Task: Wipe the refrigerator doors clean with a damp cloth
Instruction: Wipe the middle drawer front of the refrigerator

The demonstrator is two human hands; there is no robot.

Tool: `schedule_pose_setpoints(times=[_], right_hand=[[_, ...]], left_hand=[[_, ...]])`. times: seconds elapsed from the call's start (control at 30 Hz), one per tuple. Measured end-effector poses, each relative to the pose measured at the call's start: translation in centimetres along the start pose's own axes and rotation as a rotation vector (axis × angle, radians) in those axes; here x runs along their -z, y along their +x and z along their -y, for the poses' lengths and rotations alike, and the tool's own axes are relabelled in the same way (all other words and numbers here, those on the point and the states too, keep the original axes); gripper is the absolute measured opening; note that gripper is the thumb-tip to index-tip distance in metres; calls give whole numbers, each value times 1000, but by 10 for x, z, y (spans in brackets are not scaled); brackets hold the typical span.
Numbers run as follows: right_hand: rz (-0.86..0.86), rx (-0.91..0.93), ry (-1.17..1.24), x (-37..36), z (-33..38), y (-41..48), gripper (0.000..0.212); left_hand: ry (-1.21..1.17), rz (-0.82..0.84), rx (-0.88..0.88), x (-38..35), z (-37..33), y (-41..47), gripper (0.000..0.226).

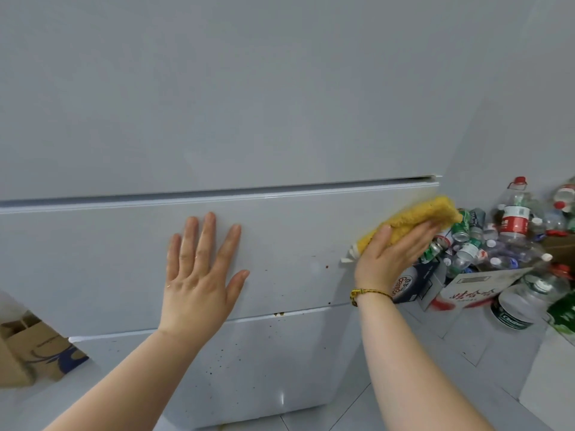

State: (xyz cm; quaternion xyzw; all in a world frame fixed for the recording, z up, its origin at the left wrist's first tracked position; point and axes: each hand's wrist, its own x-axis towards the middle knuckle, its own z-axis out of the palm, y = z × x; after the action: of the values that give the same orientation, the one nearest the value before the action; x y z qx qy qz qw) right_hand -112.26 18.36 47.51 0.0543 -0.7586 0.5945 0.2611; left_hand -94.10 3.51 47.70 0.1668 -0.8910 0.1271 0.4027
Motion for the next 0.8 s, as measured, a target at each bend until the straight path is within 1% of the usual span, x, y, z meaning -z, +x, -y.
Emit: schedule_pose_setpoints(times=[0.07,0.13,0.2,0.27,0.3,0.33,0.4,0.47,0.5,0.53,0.57,0.63,0.67,0.73,0.8], right_hand=[[19,-226,56,-2,-12,-20,93],[22,-391,95,-5,-20,-36,90],[5,-524,125,-7,-18,-39,81],[-3,-588,172,-12,-3,-39,76],[4,-557,184,-16,8,-41,76],[16,-479,191,-22,19,-46,78],[36,-240,197,-30,38,-60,81],[71,-66,201,-34,39,-73,75],[78,-17,181,-36,29,-78,70],[88,-9,156,-36,19,-81,69],[99,-53,138,-35,8,-83,73],[109,-274,122,-31,-11,-92,84],[113,-422,130,-28,-19,-95,82],[115,-678,182,-24,-27,-98,63],[104,-818,232,-20,-23,-96,56]], left_hand=[[-2,-4,4,-2,-1,1,58],[-2,-1,4,-4,-1,1,58],[-8,14,2,-4,0,2,58],[-15,32,0,-3,1,2,59],[-17,37,1,-3,1,2,59],[-20,40,2,-3,1,2,59],[-25,52,9,-1,1,3,59],[-31,71,17,2,3,3,58],[-30,77,13,3,4,2,57],[-27,79,1,4,5,1,56],[-26,79,-15,5,6,1,54],[-23,83,-35,5,8,1,52],[-21,85,-40,5,8,1,51],[-25,87,-49,5,8,2,52],[-27,99,-54,6,9,2,52]])
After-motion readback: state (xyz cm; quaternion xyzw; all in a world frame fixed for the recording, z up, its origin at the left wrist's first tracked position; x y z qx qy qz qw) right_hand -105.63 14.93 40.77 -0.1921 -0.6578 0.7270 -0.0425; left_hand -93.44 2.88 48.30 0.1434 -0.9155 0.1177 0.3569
